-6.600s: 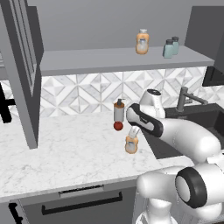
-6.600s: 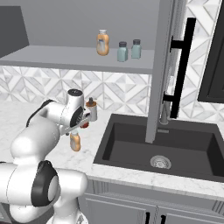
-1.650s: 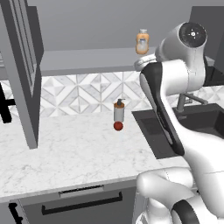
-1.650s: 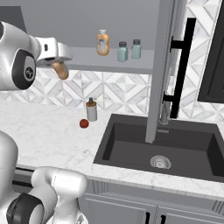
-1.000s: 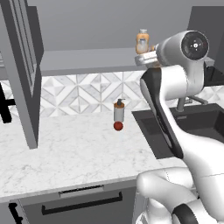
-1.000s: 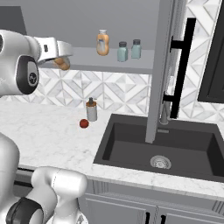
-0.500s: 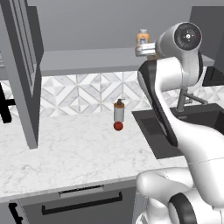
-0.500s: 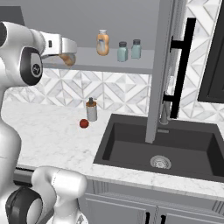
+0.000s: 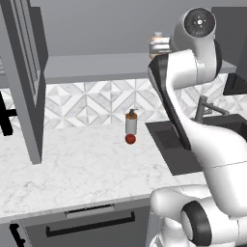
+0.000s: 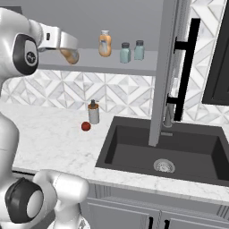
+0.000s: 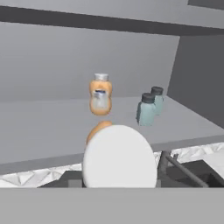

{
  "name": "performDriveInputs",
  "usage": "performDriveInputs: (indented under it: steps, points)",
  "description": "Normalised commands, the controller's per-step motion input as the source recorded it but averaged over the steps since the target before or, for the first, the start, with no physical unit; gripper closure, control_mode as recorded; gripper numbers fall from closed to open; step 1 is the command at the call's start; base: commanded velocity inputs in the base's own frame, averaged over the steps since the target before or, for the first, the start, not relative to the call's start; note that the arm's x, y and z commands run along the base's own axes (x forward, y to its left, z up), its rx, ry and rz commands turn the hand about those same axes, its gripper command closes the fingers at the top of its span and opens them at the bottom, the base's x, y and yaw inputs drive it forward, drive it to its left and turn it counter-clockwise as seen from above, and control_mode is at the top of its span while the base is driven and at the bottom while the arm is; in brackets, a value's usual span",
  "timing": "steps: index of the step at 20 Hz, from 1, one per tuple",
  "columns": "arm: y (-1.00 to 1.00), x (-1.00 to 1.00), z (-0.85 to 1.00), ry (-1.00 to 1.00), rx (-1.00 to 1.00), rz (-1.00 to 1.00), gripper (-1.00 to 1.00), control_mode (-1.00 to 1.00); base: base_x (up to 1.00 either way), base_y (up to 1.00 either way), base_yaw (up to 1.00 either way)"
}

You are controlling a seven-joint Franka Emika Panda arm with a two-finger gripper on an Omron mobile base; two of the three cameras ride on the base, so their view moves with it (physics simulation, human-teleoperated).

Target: Put the shaker and condiment bottle from the counter next to their counterparts in the cabinet.

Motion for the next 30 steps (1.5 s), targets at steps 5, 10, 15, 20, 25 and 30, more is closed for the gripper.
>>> performDriveInputs:
  steps: [5, 10, 15, 20, 25, 30]
  points:
    - [-0.24, 0.27, 0.0, 0.3, 0.31, -0.06, 1.0, -1.0, 0.0, 0.0, 0.0]
    - [-0.08, 0.28, 0.09, 0.16, 0.19, -0.04, 1.0, -1.0, 0.0, 0.0, 0.0]
    - [-0.01, 0.19, 0.06, 0.03, 0.07, -0.03, 1.0, -1.0, 0.0, 0.0, 0.0]
    - [0.0, 0.15, 0.05, -0.01, 0.01, -0.02, 1.0, -1.0, 0.0, 0.0, 0.0]
    - [0.0, 0.11, -0.07, -0.12, 0.0, 0.0, 1.0, -1.0, 0.0, 0.0, 0.0]
    - [0.0, 0.0, -0.44, -0.25, -0.03, 0.0, 1.0, -1.0, 0.0, 0.0, 0.0]
